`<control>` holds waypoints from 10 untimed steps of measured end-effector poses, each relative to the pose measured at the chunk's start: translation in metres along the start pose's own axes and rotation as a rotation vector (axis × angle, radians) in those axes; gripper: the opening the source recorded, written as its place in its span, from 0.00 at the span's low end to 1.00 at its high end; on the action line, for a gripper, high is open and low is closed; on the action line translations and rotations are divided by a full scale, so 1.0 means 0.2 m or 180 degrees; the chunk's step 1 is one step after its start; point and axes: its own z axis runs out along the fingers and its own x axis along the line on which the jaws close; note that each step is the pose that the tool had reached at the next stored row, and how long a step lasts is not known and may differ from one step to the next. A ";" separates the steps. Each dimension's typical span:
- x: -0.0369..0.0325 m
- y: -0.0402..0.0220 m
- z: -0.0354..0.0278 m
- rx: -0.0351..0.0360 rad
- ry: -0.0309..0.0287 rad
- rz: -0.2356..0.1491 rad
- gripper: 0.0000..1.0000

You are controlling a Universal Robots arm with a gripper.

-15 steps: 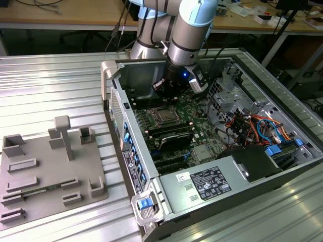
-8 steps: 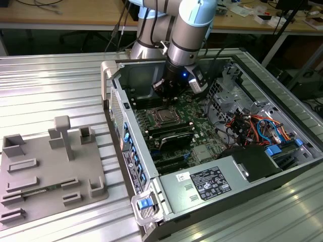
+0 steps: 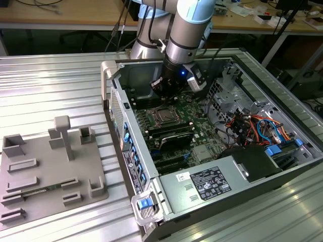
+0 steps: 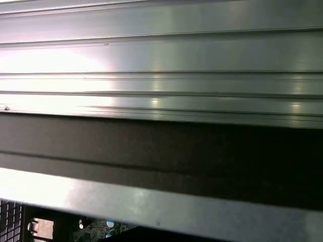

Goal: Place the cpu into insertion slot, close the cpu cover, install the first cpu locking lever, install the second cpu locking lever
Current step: 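Install the first cpu locking lever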

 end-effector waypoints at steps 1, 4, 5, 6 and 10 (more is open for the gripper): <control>0.000 0.005 0.000 0.0000 0.0000 0.0000 0.11; -0.001 0.012 0.000 0.0000 0.0000 -0.0002 0.11; -0.003 0.012 0.000 0.0000 0.0001 -0.0003 0.11; -0.007 0.012 0.000 0.0000 0.0000 -0.0003 0.11; -0.039 0.010 0.000 0.0000 0.0000 -0.0004 0.11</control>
